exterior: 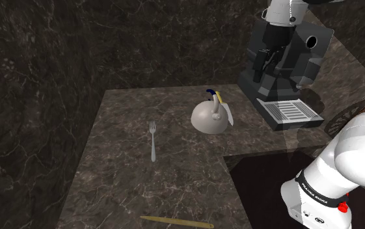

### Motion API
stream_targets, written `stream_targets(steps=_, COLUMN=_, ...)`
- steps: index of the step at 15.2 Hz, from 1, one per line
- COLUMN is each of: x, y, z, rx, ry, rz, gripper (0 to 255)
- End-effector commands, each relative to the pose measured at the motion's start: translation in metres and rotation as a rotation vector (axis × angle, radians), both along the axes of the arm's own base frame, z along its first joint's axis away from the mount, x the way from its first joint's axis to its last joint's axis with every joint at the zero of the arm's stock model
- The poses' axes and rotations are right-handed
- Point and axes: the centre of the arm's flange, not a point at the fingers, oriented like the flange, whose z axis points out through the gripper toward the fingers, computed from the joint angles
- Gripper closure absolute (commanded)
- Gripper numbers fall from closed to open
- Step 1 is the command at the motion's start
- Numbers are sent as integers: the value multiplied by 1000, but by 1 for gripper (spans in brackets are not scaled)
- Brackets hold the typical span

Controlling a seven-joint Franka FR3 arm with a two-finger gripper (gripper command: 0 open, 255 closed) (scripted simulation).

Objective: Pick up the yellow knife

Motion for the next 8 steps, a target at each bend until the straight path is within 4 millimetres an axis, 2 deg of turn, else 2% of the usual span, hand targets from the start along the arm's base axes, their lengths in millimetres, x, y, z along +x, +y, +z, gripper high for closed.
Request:
stream_targets(steps=1, x=0, y=0, z=0, rx=0, ry=0, rz=0, gripper=0)
stream_targets(steps=8, x=67, y=-32, z=-59, rx=-12, ry=28, rz=-94, gripper=0)
